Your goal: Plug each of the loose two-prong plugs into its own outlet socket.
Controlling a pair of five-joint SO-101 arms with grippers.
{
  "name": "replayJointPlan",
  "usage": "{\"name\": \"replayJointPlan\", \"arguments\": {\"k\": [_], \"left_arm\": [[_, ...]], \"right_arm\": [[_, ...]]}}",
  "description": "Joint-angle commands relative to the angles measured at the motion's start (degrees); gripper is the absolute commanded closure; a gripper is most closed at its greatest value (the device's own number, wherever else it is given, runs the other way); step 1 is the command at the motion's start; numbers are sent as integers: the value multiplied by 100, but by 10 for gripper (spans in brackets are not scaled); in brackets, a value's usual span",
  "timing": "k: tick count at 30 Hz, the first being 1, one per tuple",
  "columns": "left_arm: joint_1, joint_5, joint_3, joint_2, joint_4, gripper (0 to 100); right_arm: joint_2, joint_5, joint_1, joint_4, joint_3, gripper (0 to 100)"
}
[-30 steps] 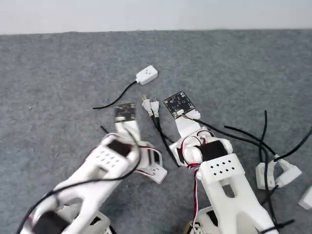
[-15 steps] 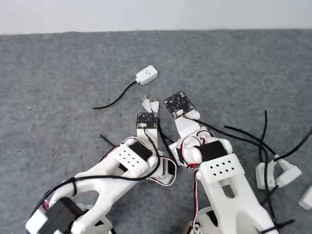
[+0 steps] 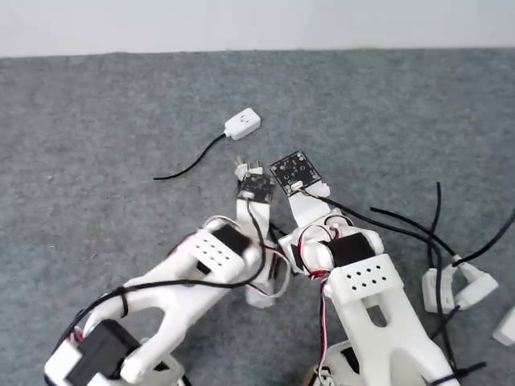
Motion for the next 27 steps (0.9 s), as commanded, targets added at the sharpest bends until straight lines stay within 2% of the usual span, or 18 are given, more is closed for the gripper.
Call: {"name": "replayJointPlan", "arguments": {"k": [1,3,5,13,20,22,27], "left_arm": [[-738,-1495,409,-211,97,909],[-1125,-2242,523,-466,79,909],[-1284,-2488,629,-738,79,909],[-1064,-2488,1182,-1952,105,891],[-1160,-2514,1411,-3648,1231,730],[-1152,-2602,1622,-4229,1644,734],[-1582,-3042,1938,-4747,1574,820]], "right_arm": [[-145,-62,48,-127,-70,681],[-145,-70,48,-127,-70,681],[-145,-70,48,-127,-70,681],[-145,-70,48,-136,-9,681],[-145,-62,48,-259,18,681],[-145,-62,48,-259,18,681],[-145,-62,48,-259,18,681]]}}
